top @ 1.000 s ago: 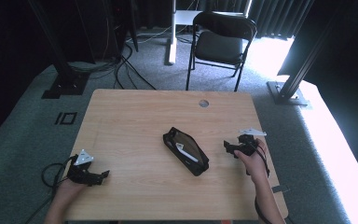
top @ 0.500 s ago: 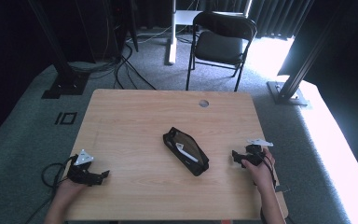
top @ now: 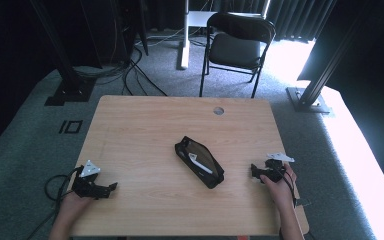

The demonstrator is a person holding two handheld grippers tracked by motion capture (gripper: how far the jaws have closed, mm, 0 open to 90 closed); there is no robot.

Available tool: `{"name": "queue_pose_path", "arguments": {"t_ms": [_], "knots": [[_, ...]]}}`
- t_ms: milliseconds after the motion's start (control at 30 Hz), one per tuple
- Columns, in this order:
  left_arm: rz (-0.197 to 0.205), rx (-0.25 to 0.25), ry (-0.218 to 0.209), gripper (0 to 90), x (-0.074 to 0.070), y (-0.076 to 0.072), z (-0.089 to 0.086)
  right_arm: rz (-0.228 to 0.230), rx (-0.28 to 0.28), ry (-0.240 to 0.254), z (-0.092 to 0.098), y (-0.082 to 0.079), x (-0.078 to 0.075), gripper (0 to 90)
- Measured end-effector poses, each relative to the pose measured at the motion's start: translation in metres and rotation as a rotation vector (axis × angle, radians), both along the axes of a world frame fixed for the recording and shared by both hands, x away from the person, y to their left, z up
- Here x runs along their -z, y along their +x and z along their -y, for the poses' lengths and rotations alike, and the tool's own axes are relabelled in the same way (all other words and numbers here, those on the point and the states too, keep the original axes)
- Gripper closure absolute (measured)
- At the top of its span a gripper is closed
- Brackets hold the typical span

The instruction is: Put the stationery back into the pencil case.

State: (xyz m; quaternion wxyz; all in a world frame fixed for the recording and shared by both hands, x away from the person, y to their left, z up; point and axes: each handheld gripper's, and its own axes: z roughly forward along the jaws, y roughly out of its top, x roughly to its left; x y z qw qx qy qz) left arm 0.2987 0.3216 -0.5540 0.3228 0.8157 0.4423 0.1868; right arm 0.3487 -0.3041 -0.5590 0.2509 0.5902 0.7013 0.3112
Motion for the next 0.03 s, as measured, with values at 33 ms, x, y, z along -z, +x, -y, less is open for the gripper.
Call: {"name": "queue_pose_path", "arguments": {"t_ms": [33], "knots": [[0.0, 0.0, 0.0, 1.6, 0.0, 0.0, 0.0, 0.0, 0.0, 0.0, 0.0, 0.0, 0.0, 13.3]]}}
